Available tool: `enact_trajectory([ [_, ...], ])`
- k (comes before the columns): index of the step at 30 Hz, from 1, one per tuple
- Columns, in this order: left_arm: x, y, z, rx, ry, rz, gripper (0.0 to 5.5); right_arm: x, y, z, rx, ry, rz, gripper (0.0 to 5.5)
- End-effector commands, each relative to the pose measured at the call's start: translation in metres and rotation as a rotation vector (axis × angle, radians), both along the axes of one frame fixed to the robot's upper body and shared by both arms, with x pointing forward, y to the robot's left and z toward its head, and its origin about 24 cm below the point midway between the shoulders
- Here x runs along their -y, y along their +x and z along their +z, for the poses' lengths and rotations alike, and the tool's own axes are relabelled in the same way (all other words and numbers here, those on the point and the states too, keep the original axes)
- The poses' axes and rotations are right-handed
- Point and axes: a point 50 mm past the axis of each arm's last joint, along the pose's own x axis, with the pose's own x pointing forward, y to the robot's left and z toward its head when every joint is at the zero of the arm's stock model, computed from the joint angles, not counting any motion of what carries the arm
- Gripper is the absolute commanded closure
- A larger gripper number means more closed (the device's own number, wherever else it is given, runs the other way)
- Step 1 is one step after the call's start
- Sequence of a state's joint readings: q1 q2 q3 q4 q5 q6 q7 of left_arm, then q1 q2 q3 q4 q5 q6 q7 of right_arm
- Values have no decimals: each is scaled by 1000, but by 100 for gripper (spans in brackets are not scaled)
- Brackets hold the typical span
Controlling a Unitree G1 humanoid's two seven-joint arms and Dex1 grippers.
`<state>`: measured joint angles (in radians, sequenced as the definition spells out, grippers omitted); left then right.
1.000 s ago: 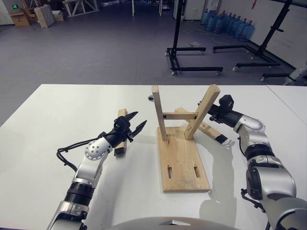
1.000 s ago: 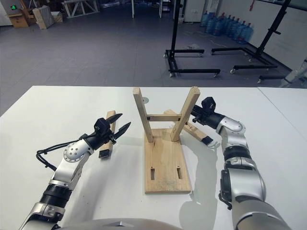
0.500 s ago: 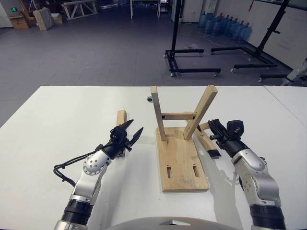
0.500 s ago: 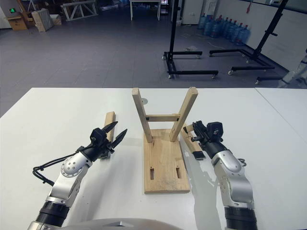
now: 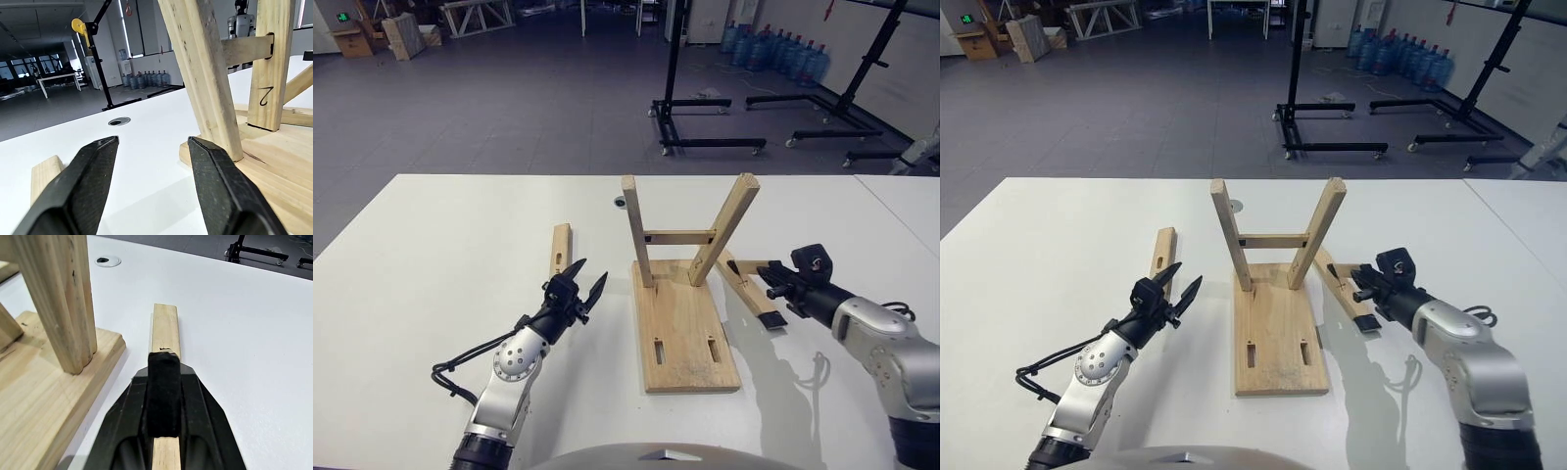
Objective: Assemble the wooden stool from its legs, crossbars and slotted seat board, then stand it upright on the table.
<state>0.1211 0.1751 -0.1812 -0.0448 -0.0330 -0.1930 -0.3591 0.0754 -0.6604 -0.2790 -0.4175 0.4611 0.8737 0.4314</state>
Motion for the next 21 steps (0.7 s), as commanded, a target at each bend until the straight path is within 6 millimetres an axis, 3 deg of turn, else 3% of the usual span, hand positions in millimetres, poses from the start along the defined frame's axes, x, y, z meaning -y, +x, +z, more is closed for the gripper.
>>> enact_trajectory([
  [1,4,-7,-2,10,-15,43,292,10,-11,6,-126,-30,51,510],
  [5,11,-16,-8,-4,-39,98,292,11,-11,32,-183,-66,160,510],
  [12,28,-19,-17,-18,-79,151,292,12,23,74,-177,-148,293,510],
  [16,33,-21,-20,-21,-97,176,292,18,30,83,-230,-195,337,510],
  [21,35,-26,-22,-28,-108,199,292,21,24,77,-297,-186,355,510],
])
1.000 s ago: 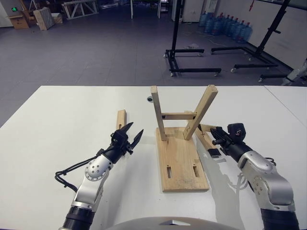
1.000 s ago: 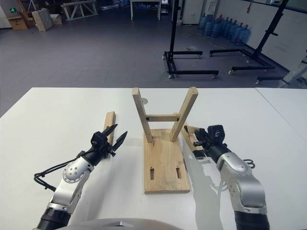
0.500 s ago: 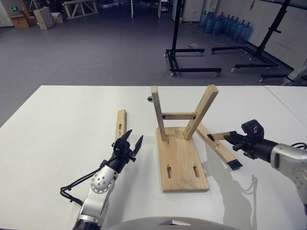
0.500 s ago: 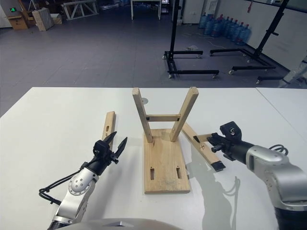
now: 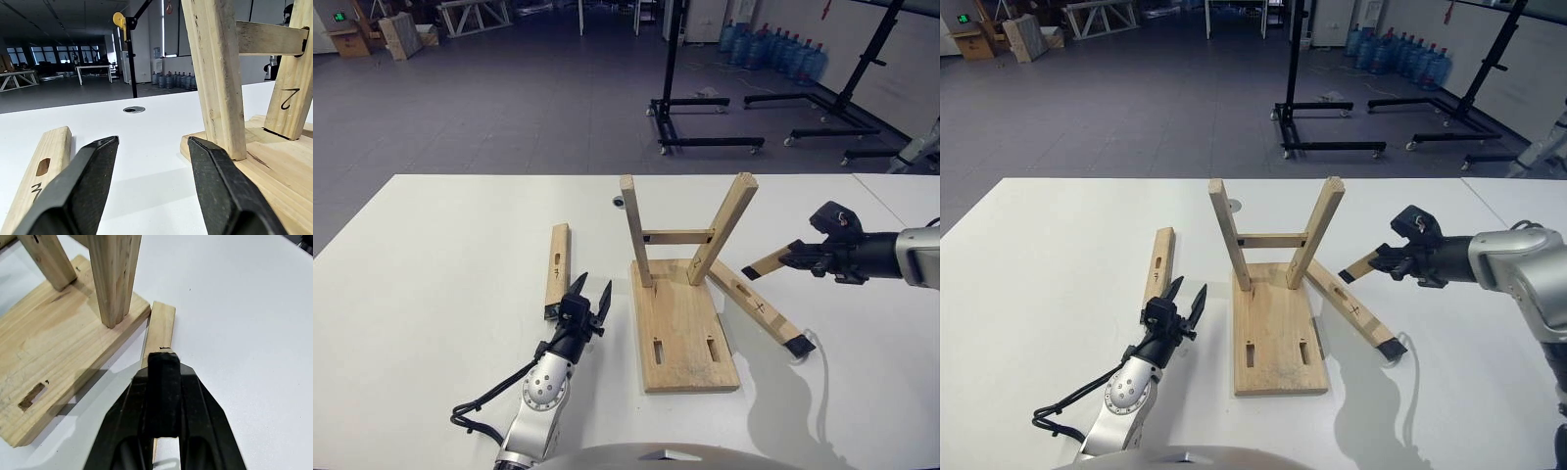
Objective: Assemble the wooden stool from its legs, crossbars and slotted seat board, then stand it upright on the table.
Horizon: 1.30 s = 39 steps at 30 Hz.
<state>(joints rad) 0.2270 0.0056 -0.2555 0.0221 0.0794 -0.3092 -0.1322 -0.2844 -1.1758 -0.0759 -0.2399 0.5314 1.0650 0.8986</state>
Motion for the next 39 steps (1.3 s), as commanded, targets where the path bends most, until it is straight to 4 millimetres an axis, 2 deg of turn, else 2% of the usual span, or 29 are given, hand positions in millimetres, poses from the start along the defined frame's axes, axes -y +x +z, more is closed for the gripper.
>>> enact_trajectory([
  [1,3,-5,-3,-10,-9,15,292,0,-4,-2,-39,-5,6,510],
  [3,3,-5,-3,-11,-9,19,292,-4,-5,-4,-48,9,12,510],
  [12,5,-6,-2,-15,-6,15,292,20,-12,1,-59,20,-42,510],
  [19,7,-7,-3,-18,-9,20,292,22,-15,8,-17,72,-41,510],
  [26,7,-5,-4,-21,-6,13,292,28,-25,2,18,137,-94,510],
  [28,6,-4,-3,-19,-5,9,292,28,-28,0,71,204,-114,510],
  [31,2,-1,-1,-11,-1,-2,292,31,-20,2,321,357,-197,510],
  [33,-1,4,0,-5,5,-30,292,35,-12,0,475,399,-276,510],
  [34,-2,6,1,-3,10,-46,292,19,0,-7,525,388,-303,510],
  [36,-4,10,4,8,25,-81,292,-37,36,-23,593,371,-336,510],
  [37,-6,13,6,16,33,-98,292,-56,45,-26,622,361,-344,510],
  [38,-10,17,10,27,38,-106,292,-63,47,-30,632,354,-342,510],
  [39,-15,21,15,42,40,-107,292,-62,42,-35,605,384,-318,510],
])
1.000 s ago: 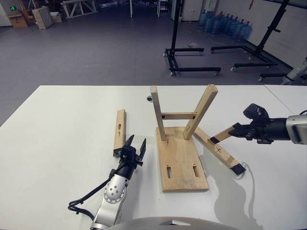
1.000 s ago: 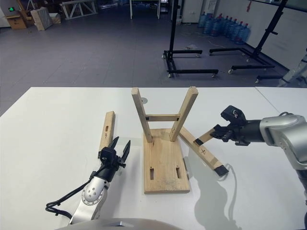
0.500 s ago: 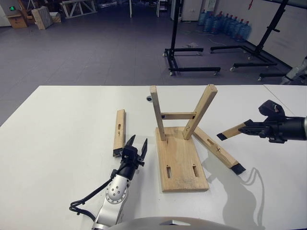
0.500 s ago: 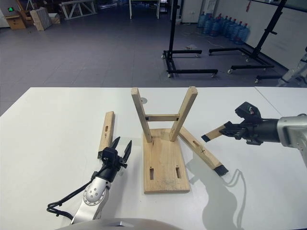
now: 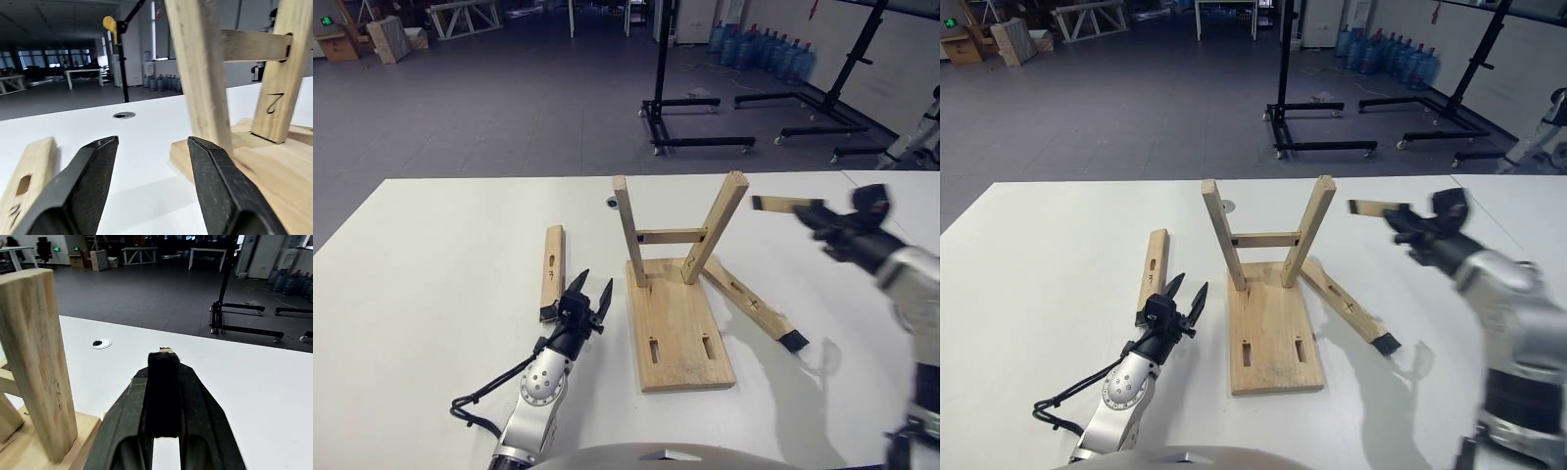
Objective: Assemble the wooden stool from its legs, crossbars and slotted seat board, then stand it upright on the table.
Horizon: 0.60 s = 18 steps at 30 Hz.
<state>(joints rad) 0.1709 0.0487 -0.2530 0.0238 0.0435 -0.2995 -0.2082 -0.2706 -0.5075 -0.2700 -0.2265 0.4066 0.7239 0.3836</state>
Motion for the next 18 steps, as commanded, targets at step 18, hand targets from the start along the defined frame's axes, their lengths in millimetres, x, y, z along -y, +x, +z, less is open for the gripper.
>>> enact_trajectory([
  [18,-40,22,76,166,-133,-98,292,23,-62,5,-129,-31,571,510],
])
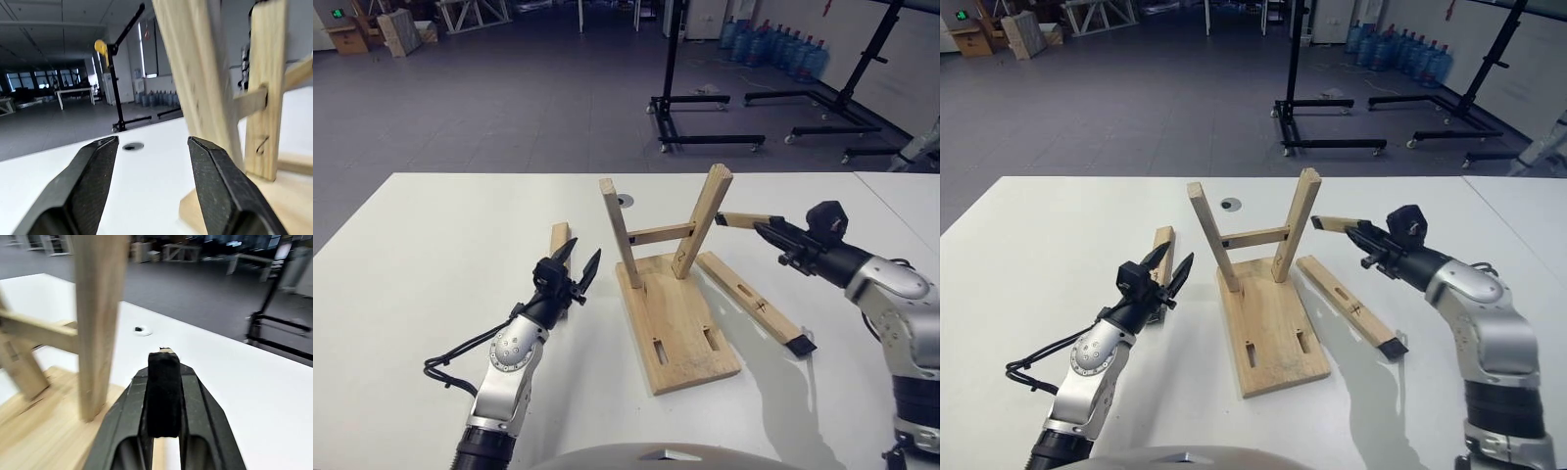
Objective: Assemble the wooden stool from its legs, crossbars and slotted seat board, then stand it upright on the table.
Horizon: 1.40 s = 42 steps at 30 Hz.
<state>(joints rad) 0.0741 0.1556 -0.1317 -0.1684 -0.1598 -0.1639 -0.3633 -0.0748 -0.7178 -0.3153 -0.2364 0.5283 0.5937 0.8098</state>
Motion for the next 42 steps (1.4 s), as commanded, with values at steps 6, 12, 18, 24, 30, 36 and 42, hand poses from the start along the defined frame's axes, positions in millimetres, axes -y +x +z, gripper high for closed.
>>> enact_trajectory([
  [6,6,-7,50,31,-178,-149,292,-36,-37,18,-75,87,430,510],
  [12,19,-7,41,-39,-110,-193,292,-96,-29,16,27,166,516,510],
  [18,25,-5,31,-86,-66,-203,292,-125,-14,32,159,282,538,510],
  [24,27,-4,20,-123,-37,-199,292,-141,-5,54,241,470,548,510],
  [30,25,1,20,-113,-39,-187,292,-145,-4,55,224,471,574,510],
  [36,19,1,20,-109,-38,-160,292,-108,-4,56,199,500,465,510],
  [42,11,-4,14,-120,-40,-109,292,-27,-10,37,-18,315,212,510],
])
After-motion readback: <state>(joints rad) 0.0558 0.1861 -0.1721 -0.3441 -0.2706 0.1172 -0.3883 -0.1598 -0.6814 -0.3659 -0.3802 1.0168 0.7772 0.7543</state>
